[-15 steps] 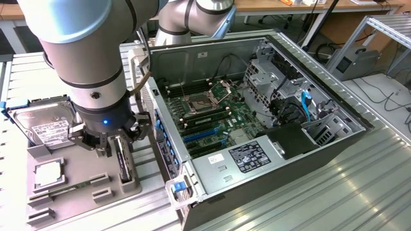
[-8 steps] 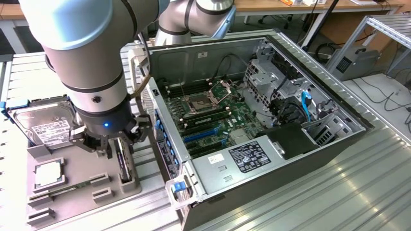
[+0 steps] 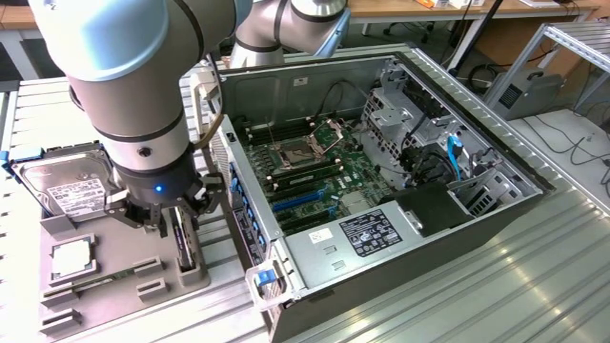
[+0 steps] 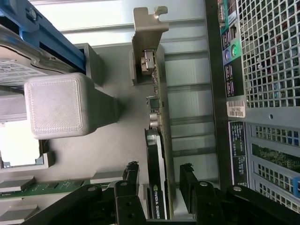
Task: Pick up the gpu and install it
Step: 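Pick up the gpu and move the gpu toward the slot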
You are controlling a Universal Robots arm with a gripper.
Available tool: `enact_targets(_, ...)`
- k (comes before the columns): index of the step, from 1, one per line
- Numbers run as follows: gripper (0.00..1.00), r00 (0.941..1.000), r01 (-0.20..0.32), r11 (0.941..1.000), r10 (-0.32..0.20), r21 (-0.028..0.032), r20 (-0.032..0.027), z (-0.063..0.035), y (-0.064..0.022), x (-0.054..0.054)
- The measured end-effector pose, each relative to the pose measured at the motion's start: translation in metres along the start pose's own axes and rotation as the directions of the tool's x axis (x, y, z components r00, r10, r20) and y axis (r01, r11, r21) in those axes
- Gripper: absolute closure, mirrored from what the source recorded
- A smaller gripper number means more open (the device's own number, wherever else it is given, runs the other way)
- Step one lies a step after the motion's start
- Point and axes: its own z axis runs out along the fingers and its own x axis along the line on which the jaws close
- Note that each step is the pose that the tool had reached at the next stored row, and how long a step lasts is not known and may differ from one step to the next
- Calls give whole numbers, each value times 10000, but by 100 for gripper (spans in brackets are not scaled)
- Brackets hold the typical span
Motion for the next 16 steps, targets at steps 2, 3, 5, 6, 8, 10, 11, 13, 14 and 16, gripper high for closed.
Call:
enact_targets(2, 52, 10000, -1, 10000, 1, 2, -1, 3, 0, 0)
enact_targets(3, 52, 10000, -1, 10000, 1, 2, -1, 4, 0, 0)
enact_targets(5, 52, 10000, -1, 10000, 1, -4, 3, 15, 0, 0)
enact_targets(6, 52, 10000, -3, 10000, 3, -1, 1, 23, -1, 0)
enact_targets(8, 52, 10000, -6, 10000, 6, -1, 1, 38, -2, 1)
enact_targets(10, 52, 10000, -8, 10000, 8, 0, 1, 51, -2, 1)
enact_targets(11, 52, 10000, -10, 10000, 10, 2, -1, 57, -3, 2)
enact_targets(13, 52, 10000, -10, 10000, 10, 0, 0, 59, -3, 1)
enact_targets(14, 52, 10000, -11, 10000, 11, 0, 1, 59, -2, 1)
enact_targets(16, 52, 10000, -12, 10000, 12, -2, 3, 64, 6, 2)
